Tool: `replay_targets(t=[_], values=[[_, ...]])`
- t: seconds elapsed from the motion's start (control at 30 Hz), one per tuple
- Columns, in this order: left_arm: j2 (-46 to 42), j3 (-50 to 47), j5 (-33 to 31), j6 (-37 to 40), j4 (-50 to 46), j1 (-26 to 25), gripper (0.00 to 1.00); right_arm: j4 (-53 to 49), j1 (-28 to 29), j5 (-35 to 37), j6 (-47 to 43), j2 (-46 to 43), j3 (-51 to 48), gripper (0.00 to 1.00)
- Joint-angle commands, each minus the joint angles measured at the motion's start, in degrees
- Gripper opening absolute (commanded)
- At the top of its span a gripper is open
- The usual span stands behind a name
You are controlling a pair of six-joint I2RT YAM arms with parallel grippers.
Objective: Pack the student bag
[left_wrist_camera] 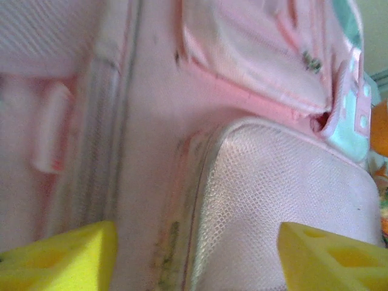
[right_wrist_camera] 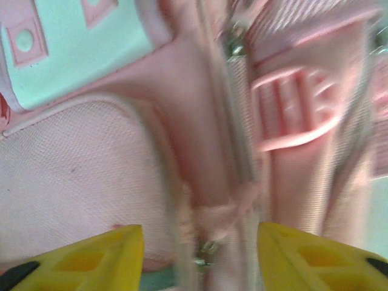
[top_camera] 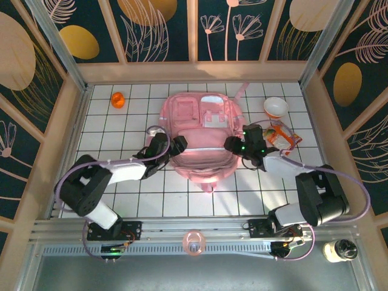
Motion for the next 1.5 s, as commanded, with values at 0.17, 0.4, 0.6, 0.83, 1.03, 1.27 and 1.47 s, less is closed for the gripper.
replay_targets(t=[0.17,0.4,0.6,0.83,1.03,1.27,1.47], values=[[-26.4,-3.0,-27.5,22.3,-5.1,8.8,0.99,-1.0,-13.3,7.3,-12.2,-21.2,1.8,0.99],[-35.8,-21.5,-39.7,43.3,20.0,11.4,0.99,16.4,-25.3,7.0,-17.3,-27.0,-11.7,0.99],[-32.4,-31.4,-43.2,50.8,36.1,12.3,0.99,28.2,-26.5,11.7,-25.6,-24.8,-18.9,0.99],[-27.2,-36.8,-37.8,51.8,45.6,16.7,0.99,37.6,-27.2,9.5,-27.7,-21.1,-23.5,0.99],[-23.5,-37.6,-32.6,53.8,51.6,19.4,0.99,46.3,-27.2,8.6,-28.2,-16.0,-26.9,0.99],[-12.6,-36.7,-24.6,59.5,64.9,22.2,0.99,60.5,-27.1,4.0,-30.7,-7.6,-29.2,0.99],[-2.7,-35.2,-13.7,57.5,70.3,24.9,0.99,65.2,-26.8,1.6,-31.6,-0.4,-26.0,0.99]])
